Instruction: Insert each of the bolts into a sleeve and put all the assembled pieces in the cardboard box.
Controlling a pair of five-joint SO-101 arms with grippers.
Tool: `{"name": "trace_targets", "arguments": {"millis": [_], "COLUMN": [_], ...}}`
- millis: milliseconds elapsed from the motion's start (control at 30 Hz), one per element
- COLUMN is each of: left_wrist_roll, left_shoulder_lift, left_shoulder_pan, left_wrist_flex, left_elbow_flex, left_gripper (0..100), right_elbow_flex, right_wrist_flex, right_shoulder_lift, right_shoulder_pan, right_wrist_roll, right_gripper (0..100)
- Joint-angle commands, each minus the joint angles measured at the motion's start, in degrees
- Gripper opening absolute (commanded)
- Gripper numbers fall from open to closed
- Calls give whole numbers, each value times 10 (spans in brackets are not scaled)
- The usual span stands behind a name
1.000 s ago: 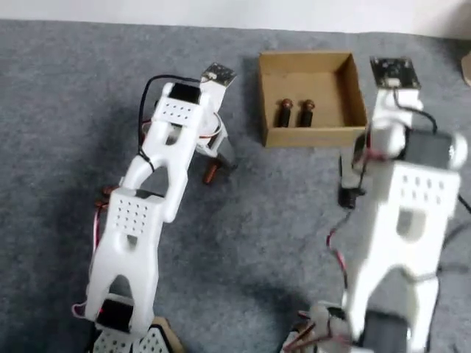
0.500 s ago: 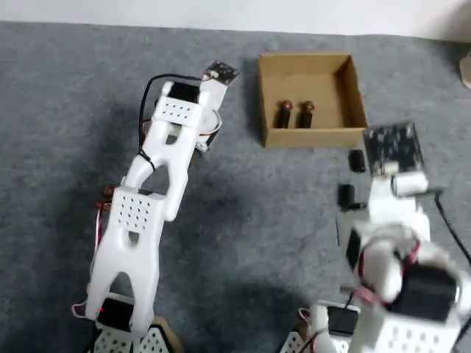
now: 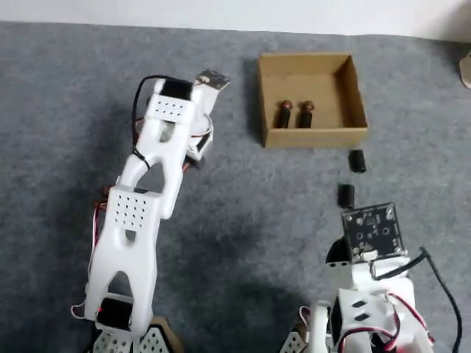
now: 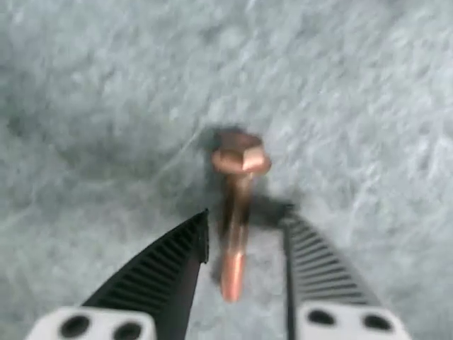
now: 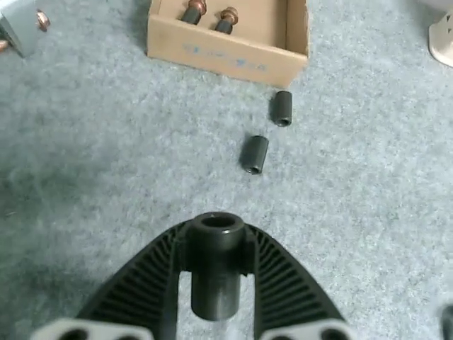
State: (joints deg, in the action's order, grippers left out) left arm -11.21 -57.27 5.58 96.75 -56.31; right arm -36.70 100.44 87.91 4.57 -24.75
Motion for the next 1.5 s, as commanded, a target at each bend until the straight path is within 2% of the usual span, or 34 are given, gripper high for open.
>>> {"name": "trace_targets", "arguments": {"millis": [0,100,233,633,733,967,1033,1133,1200,1267,1467], "left_wrist_roll": [-3,-9,-68,-71,-68,-47,-47,-47,-47,-47,-40], "left_shoulder_lift": [14,14,14,13,9,4,-14,-37,-42,-39,15], "left_shoulder_pan": [-29,-48,-49,3,8,9,6,3,0,-1,-4], "left_wrist_flex": [25,25,30,23,-10,-12,-14,-28,-24,-14,25], "left_elbow_flex": [-40,-46,-45,-46,-44,-41,-44,-45,-45,-46,-45], "left_gripper": [220,218,218,216,214,210,159,0,28,2,5], "right_elbow_flex": [-22,-35,-35,-36,-36,-36,-36,-36,-36,-36,-35], "right_wrist_flex": [6,6,6,6,6,6,6,6,6,6,6], "right_shoulder_lift": [41,66,80,80,82,82,82,83,83,83,83], "right_shoulder_pan": [0,0,-1,0,0,0,0,0,0,0,0], "right_wrist_roll": [-7,-7,-8,-8,-7,-7,-7,-7,-7,-7,-7], "right_gripper": [5,5,5,5,5,5,5,5,5,5,5]}}
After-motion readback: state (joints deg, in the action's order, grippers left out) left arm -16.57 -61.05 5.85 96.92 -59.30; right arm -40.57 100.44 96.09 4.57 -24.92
